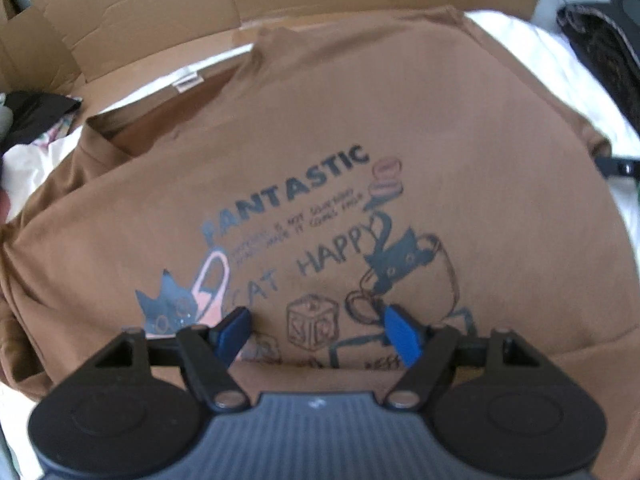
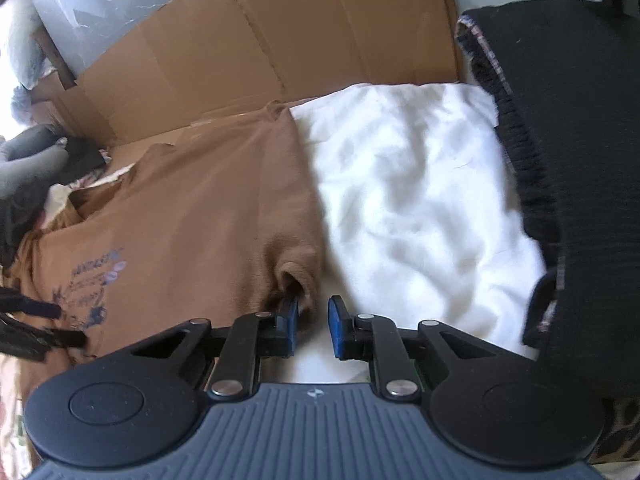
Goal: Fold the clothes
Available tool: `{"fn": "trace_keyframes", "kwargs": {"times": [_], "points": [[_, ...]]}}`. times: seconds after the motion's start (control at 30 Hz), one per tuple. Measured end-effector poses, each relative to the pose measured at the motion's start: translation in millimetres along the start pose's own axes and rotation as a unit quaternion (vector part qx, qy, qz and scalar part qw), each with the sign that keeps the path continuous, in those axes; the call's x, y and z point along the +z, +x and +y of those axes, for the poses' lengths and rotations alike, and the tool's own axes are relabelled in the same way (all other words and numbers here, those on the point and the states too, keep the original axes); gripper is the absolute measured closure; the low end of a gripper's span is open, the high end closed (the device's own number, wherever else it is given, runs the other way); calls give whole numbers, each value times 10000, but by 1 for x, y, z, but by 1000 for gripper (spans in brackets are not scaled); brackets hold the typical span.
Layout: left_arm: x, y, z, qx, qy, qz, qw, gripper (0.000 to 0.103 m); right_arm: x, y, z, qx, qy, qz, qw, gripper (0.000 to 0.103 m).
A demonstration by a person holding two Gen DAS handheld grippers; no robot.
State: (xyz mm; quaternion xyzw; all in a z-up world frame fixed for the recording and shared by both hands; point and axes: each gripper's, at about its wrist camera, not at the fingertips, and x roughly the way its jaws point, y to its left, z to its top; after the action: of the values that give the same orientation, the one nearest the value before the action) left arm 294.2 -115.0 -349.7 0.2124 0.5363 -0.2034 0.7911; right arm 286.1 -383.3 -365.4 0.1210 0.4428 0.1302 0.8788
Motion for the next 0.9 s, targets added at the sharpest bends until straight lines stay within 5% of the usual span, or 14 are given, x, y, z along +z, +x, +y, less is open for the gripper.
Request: {"fn": "trace_keyframes", "kwargs": {"times": [0.1,0.2,0.4,0.6,0.7,0.8,0.9], "points": [[-5,4,1,64,27,-42,10000,16,-3,8,3,-89,-133,158,9997,82],[-7,11,12,11,-281,35,9996,6,1,9,-3,-7,88,241,9997,103],[-14,13,19,-51,-388,-41,9992,3,20,-3,-2,-473,-317,54,9984,103],[-15,13,21,-62,-392,-16,9992,3,41,-26,4,-906,-673,-614,9917,102],[-17,13,21,-51,-402,-35,9992,3,31,-21,8,-805,-755,-465,9928,94],[-19,12,23,-50,-412,-53,9991,3,18,-16,5,-802,-715,-306,9937,66],[-21,12,24,-50,-421,-58,9991,3,11,-14,2,-829,-636,-200,9943,66]]}}
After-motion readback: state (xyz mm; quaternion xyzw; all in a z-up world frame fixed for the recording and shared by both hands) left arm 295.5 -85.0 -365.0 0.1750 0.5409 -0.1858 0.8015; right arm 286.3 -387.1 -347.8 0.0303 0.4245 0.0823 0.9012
